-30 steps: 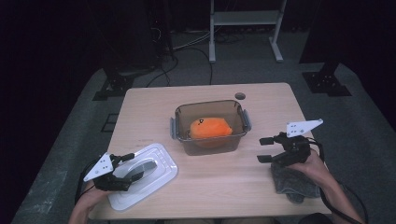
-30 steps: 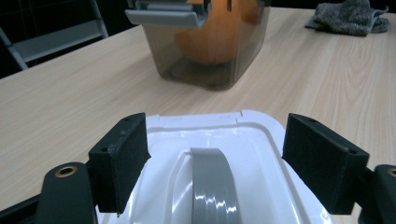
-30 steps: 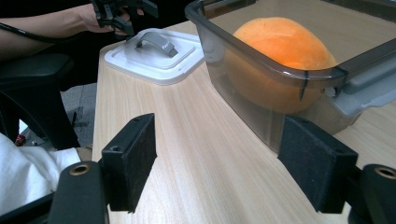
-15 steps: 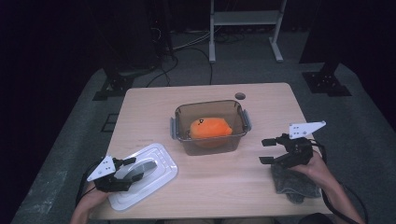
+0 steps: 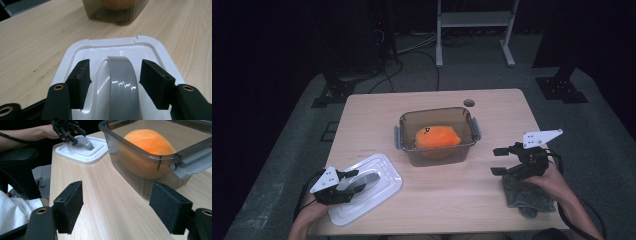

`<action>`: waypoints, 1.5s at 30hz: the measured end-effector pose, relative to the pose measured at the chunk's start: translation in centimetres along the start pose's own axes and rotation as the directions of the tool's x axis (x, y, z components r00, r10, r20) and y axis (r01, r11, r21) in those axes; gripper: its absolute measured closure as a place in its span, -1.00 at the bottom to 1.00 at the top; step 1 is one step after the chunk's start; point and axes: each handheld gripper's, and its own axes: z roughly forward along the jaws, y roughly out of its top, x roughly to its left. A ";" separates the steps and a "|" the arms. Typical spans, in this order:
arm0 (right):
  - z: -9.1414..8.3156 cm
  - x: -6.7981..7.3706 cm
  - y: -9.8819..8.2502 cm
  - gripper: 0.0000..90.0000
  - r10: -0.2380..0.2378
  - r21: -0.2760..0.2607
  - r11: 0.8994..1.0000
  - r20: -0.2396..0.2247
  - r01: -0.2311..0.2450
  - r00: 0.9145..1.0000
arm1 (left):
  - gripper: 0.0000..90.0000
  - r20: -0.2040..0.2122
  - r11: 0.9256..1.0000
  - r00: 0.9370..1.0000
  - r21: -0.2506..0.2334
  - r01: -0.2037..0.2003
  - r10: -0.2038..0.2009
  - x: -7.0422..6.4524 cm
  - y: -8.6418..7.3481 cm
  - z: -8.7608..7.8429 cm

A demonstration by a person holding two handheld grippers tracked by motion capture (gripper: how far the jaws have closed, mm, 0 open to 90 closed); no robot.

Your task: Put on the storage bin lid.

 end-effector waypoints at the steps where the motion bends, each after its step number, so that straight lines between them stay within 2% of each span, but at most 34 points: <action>1: 0.0 0.0 0.0 -0.42 -0.002 -0.001 1.000 -0.001 0.002 1.000 | -0.06 0.002 1.000 1.000 0.007 -0.004 0.004 0.0 0.0 0.1; 6: 0.1 0.0 0.1 -0.42 -0.004 -0.003 1.000 -0.002 0.004 1.000 | 0.07 0.005 0.999 1.000 0.045 -0.022 0.022 -0.2 -0.1 0.3; 14: 0.0 0.0 0.0 -0.42 -0.001 -0.003 1.000 -0.001 0.001 1.000 | 0.38 0.019 0.998 0.999 0.050 -0.032 0.032 -0.3 -0.1 0.4; 17: -0.1 0.0 0.0 -0.42 -0.001 -0.007 1.000 -0.002 0.001 1.000 | 0.44 0.017 0.998 0.999 0.056 -0.035 0.034 -0.3 0.0 0.5; 25: -0.1 -0.1 -0.2 -0.42 0.003 -0.008 1.000 -0.005 -0.003 1.000 | 0.46 0.010 0.998 0.999 0.058 -0.040 0.039 -0.4 0.1 0.6; 32: 0.2 -0.2 -0.6 -0.42 0.006 -0.001 1.000 -0.011 -0.006 1.000 | 0.46 0.025 0.997 0.999 0.054 -0.047 0.046 -0.6 0.3 0.6; 45: 0.4 -0.3 -1.8 -0.42 0.026 0.000 1.000 -0.013 -0.026 1.000 | 0.47 0.035 0.999 0.998 0.014 -0.051 0.050 -0.5 1.2 0.0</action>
